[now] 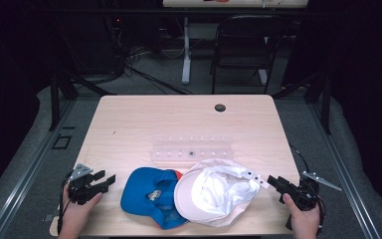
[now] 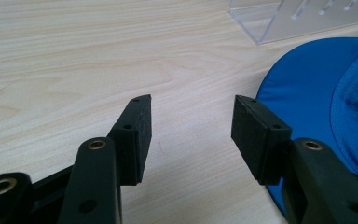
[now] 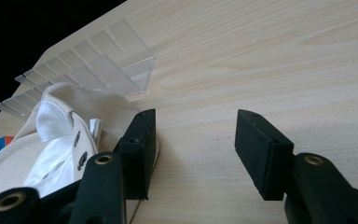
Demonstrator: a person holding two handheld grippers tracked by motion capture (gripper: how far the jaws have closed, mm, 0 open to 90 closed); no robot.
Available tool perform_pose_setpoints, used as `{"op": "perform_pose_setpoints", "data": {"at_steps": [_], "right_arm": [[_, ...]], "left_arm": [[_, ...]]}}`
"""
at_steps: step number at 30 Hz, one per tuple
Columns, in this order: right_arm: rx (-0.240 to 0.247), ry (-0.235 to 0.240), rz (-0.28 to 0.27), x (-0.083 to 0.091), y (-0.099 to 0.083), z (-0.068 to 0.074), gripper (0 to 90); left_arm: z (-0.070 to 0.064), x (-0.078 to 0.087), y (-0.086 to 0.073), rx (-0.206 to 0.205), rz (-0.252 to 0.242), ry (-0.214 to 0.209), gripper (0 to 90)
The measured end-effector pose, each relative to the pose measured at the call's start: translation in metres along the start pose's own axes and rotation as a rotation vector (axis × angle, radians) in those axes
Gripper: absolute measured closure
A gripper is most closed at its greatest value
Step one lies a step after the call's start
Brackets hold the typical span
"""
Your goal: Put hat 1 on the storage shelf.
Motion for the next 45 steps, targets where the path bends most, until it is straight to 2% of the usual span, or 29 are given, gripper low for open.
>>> {"op": "perform_pose_setpoints", "data": {"at_steps": [2,4,5,6,8,15,16,20,23,25,27,28,31,32,33,37,39,40,44,45], "right_arm": [[-0.013,0.01,0.003,0.0,-0.001,0.0,49.5],[0.009,0.005,0.039,0.0,-0.001,-0.002,51.1],[0.0,0.022,0.039,-0.001,-0.002,-0.001,51.4],[0.009,0.017,0.056,0.0,-0.002,-0.002,51.4],[0.008,0.033,0.061,0.0,-0.002,-0.001,51.5],[0.002,0.046,0.068,0.003,-0.003,0.003,51.3],[0.009,0.037,0.085,0.005,-0.002,0.005,51.1],[0.008,0.045,0.095,0.01,0.006,0.013,50.2],[0.005,0.05,0.136,0.014,0.017,0.022,49.1],[0.023,0.031,0.177,0.015,0.023,0.026,49.1],[0.018,0.037,0.178,0.015,0.026,0.029,49.1],[0.046,0.031,0.222,0.018,0.034,0.032,49.1],[0.058,0.031,0.239,0.021,0.044,0.038,48.9],[0.071,0.017,0.261,0.023,0.048,0.039,48.9],[0.06,0.036,0.252,0.023,0.049,0.041,48.9],[0.069,0.056,0.319,0.021,0.059,0.046,48.6],[0.059,0.065,0.33,0.019,0.061,0.047,47.9],[0.048,0.081,0.379,0.016,0.064,0.047,47.5],[0.068,0.058,0.439,0.009,0.068,0.049,47.5],[0.067,0.056,0.45,0.006,0.068,0.05,47.6]], "left_arm": [[-0.001,-0.001,0.001,-0.001,-0.001,-0.002,48.2],[-0.002,-0.002,0.001,-0.002,0.0,-0.008,48.2],[-0.003,-0.002,0.002,-0.004,0.0,-0.012,48.3],[-0.004,-0.002,0.002,-0.006,0.006,-0.011,48.3],[-0.005,-0.003,0.002,-0.007,0.0,-0.013,48.2],[-0.007,-0.003,0.005,-0.009,-0.001,-0.029,48.3],[-0.008,-0.003,0.005,-0.011,-0.002,-0.028,48.2],[-0.01,-0.004,0.006,-0.016,-0.006,-0.03,48.3],[-0.011,-0.005,0.007,-0.027,0.003,-0.033,48.2],[-0.012,-0.007,0.007,-0.029,0.004,-0.035,48.2],[-0.012,-0.007,0.006,-0.028,0.005,-0.036,48.2],[-0.012,-0.007,0.007,-0.03,0.016,-0.035,48.3],[-0.012,-0.007,0.007,-0.032,0.022,-0.037,48.2],[-0.012,-0.007,0.006,-0.032,0.022,-0.037,48.1],[-0.012,-0.007,0.006,-0.032,0.023,-0.037,48.1],[-0.012,-0.007,0.006,-0.03,0.013,-0.035,48.1],[-0.011,-0.007,0.005,-0.03,0.013,-0.034,48.1],[-0.011,-0.006,0.005,-0.029,0.016,-0.033,48.1],[-0.01,-0.005,0.004,-0.02,0.01,-0.03,48.1],[-0.009,-0.004,0.003,-0.024,0.022,-0.029,48.1]]}}
Point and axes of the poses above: each handheld gripper's, and its own axes: x roughly backward along the jaws, y roughly out of its top, z roughly to its left, the point moved 1 cm from there along -x, roughly forward along the jaws, and after that the axes turned 7 degrees about z, right-handed, at the moved point
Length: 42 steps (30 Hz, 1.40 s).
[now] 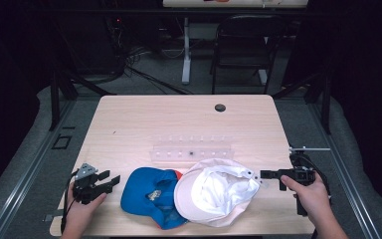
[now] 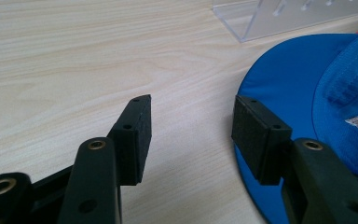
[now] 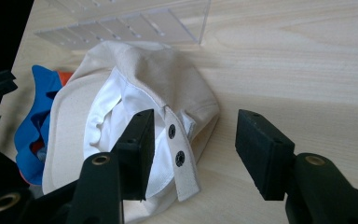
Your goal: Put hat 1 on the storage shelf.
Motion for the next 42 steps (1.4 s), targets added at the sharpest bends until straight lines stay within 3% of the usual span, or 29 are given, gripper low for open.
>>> {"op": "perform_pose_setpoints", "data": {"at_steps": [2,5,23,33,34,40,42], "right_arm": [[0.0,0.003,0.011,-0.002,0.001,0.0,47.7],[0.011,0.005,0.072,-0.009,0.007,0.003,47.8],[0.004,0.015,0.24,-0.039,0.015,0.008,53.1],[-0.004,-0.024,0.269,-0.044,0.017,0.022,70.5],[0.009,-0.027,0.291,-0.043,0.018,0.022,71.6],[-0.02,-0.026,0.299,-0.038,0.021,0.033,78.7],[0.006,-0.023,0.331,-0.035,0.024,0.034,79.7]], "left_arm": [[0.0,0.0,-0.001,0.002,-0.006,0.001,48.1],[0.001,0.002,-0.002,0.003,0.004,0.003,48.1],[0.002,0.002,-0.004,0.01,-0.006,0.011,48.1],[0.003,0.002,-0.004,0.013,-0.011,0.01,48.2],[0.003,0.002,-0.004,0.011,-0.011,0.009,48.2],[0.002,0.002,-0.004,0.009,-0.009,0.011,48.2],[0.003,0.002,-0.004,0.007,-0.008,0.012,48.2]]}}
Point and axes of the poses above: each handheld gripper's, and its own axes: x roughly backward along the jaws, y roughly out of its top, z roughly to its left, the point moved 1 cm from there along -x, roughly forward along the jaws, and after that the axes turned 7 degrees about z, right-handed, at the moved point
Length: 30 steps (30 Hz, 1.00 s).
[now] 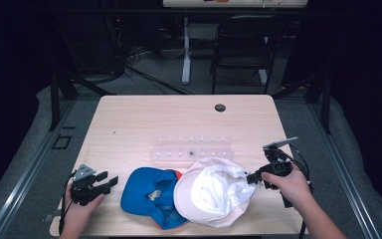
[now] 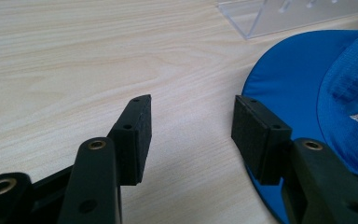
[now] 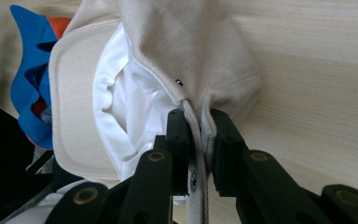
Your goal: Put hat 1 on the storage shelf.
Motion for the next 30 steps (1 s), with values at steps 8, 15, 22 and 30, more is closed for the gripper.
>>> {"op": "perform_pose_setpoints", "data": {"at_steps": [8,15,22,30], "right_arm": [[-0.033,0.021,-0.009,0.009,0.004,0.015,80.7],[-0.025,0.032,0.005,0.018,0.005,0.031,81.0],[0.004,0.083,0.027,0.028,0.009,0.05,81.3],[-0.012,0.169,0.049,0.033,0.013,0.06,81.5]], "left_arm": [[0.0,0.0,0.0,0.0,-0.002,-0.001,48.3],[0.0,0.0,0.0,0.001,-0.003,0.001,48.3],[0.0,0.0,0.0,0.002,-0.004,-0.003,48.3],[0.0,0.001,0.0,-0.001,-0.003,-0.004,48.3]]}}
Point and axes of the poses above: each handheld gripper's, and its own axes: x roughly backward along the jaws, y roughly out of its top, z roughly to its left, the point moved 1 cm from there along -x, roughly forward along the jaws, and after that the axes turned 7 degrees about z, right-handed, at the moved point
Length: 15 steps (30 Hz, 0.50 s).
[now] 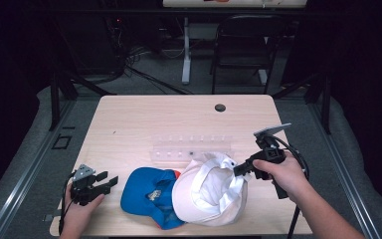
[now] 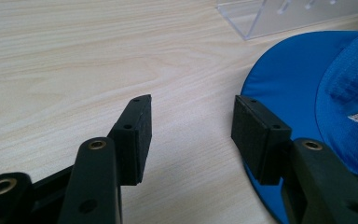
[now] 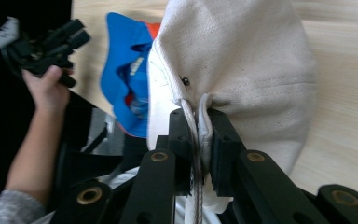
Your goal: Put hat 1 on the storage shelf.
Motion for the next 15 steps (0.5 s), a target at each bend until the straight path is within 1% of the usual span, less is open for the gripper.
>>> {"op": "perform_pose_setpoints", "data": {"at_steps": [2,3,4,6,7,8,9,10,11,12,13,15], "right_arm": [[-0.013,0.028,-0.009,0.0007,-0.0002,0.0034,81.5],[-0.017,0.035,-0.019,0.0006,-0.0001,0.0045,81.5],[-0.015,0.053,-0.016,0.0022,-0.0002,0.005,81.6],[-0.031,0.105,-0.03,0.0033,-0.0004,0.0061,81.6],[-0.022,0.129,-0.034,0.0038,-0.0001,0.0049,81.6],[-0.038,0.156,-0.039,0.0041,-0.0004,0.0052,81.6],[-0.026,0.171,-0.022,0.0055,-0.0005,0.0035,81.7],[-0.035,0.193,-0.035,0.0052,-0.0008,0.0034,81.6],[-0.035,0.193,-0.035,0.0052,-0.0008,0.0034,81.6],[-0.047,0.244,-0.049,0.0049,-0.0015,0.0021,81.7],[-0.045,0.255,-0.044,0.0052,-0.0018,0.0011,81.6],[-0.064,0.286,-0.059,0.0045,-0.0023,0.0018,81.7]], "left_arm": [[0.0,0.0,0.0,0.0,0.0,0.0,48.3],[0.0,0.0,0.0,0.0,0.0,0.0,48.4],[-0.0001,0.0001,0.0,0.0,0.0,0.0,48.4],[-0.0002,0.0002,0.0,0.0,-0.001,0.0,48.4],[-0.0002,0.0003,0.0,0.0,-0.002,0.001,48.4],[-0.0002,0.0003,0.0,0.0,-0.002,0.001,48.4],[-0.0002,0.0003,0.0,0.0,-0.002,0.001,48.4],[-0.0002,0.0003,0.0,0.0,-0.002,0.001,48.4],[-0.0002,0.0003,0.0,0.0,-0.002,0.001,48.4],[-0.0003,0.0003,0.0,0.0,-0.002,0.001,48.4],[-0.0003,0.0002,0.0,0.0,-0.002,0.002,48.4],[-0.0004,0.0001,0.0,0.0,-0.002,0.001,48.4]]}}
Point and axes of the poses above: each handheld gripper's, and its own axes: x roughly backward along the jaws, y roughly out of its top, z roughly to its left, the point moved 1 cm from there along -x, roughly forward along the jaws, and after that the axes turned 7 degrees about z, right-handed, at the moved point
